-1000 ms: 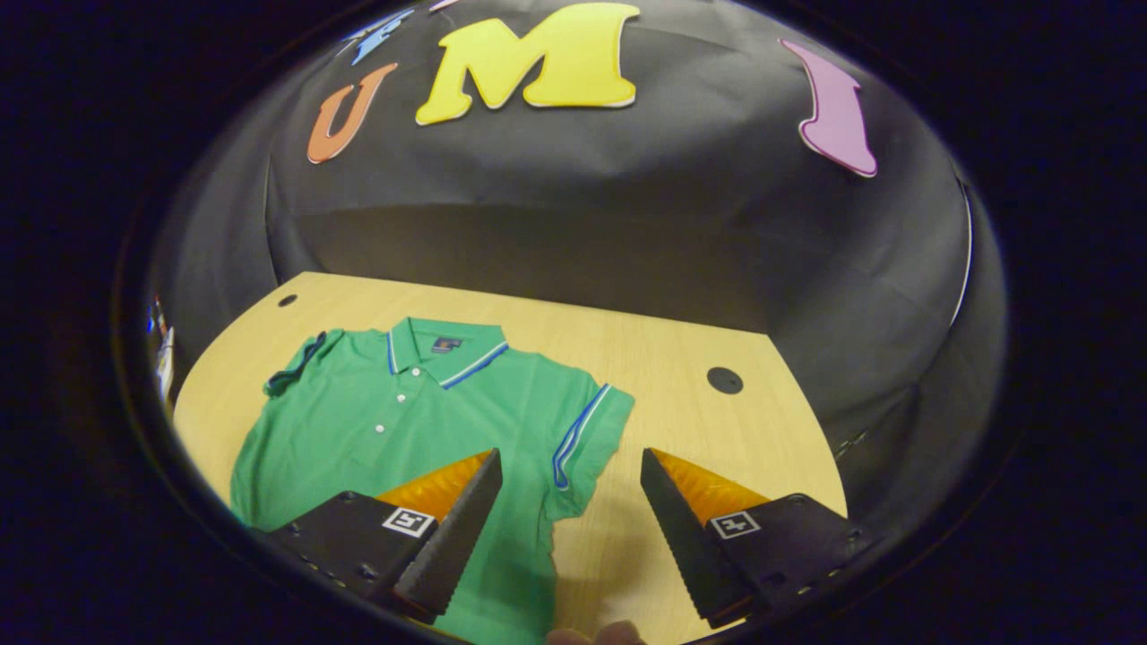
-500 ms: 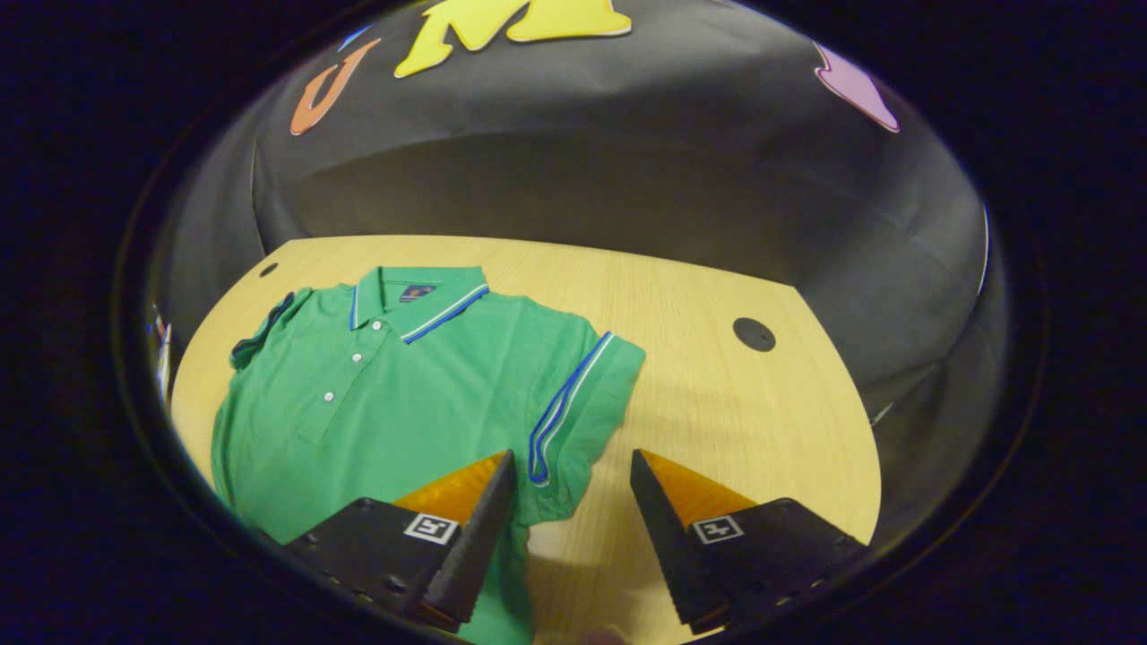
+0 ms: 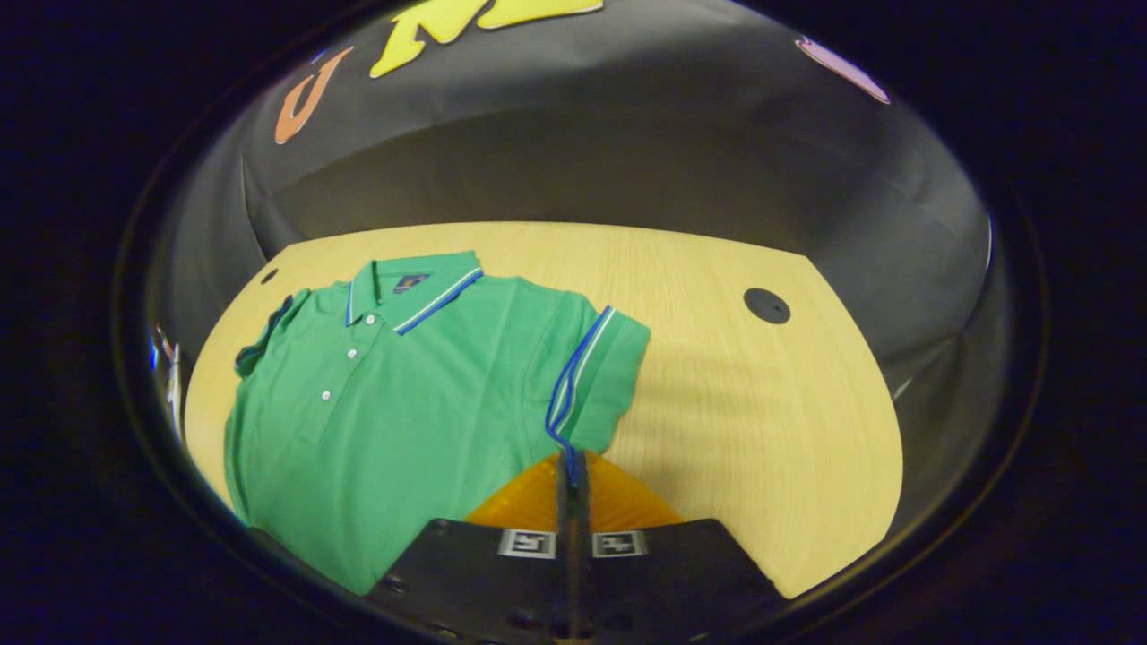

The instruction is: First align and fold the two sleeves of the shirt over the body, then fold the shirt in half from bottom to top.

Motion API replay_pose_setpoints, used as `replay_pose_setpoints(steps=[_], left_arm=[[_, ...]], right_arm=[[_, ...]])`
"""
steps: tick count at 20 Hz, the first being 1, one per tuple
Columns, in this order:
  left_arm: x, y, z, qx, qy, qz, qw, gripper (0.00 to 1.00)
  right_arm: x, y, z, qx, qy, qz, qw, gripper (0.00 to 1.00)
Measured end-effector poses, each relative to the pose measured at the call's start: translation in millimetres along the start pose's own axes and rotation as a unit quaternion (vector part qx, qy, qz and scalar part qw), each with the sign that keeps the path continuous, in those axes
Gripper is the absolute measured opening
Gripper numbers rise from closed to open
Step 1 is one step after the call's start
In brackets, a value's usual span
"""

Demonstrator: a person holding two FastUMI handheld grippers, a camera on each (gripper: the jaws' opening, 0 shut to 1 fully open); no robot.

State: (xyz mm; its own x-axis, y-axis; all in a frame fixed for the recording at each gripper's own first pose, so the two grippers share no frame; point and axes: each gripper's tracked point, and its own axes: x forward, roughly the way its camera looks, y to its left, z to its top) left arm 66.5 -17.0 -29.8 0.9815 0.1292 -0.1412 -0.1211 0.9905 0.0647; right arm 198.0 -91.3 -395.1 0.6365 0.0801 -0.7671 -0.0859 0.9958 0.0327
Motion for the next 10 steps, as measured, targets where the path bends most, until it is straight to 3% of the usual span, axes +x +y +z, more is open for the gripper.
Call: replay_pose_setpoints(steps=[1, 6, 10], left_arm=[[-1, 0, 0, -0.001, 0.0, -0.002, 1.0, 1.0], [-5, 3, -2, -0.012, 0.002, 0.0, 1.0, 1.0], [-10, 18, -8, -0.025, 0.01, 0.016, 1.0, 1.0]], right_arm=[[-8, 0, 2, 0.008, -0.002, 0.004, 1.0, 0.0], [-37, 11, 44, 0.021, -0.055, 0.012, 0.998, 0.0], [-49, 52, 69, -0.003, -0.085, 0.036, 0.996, 0.0]])
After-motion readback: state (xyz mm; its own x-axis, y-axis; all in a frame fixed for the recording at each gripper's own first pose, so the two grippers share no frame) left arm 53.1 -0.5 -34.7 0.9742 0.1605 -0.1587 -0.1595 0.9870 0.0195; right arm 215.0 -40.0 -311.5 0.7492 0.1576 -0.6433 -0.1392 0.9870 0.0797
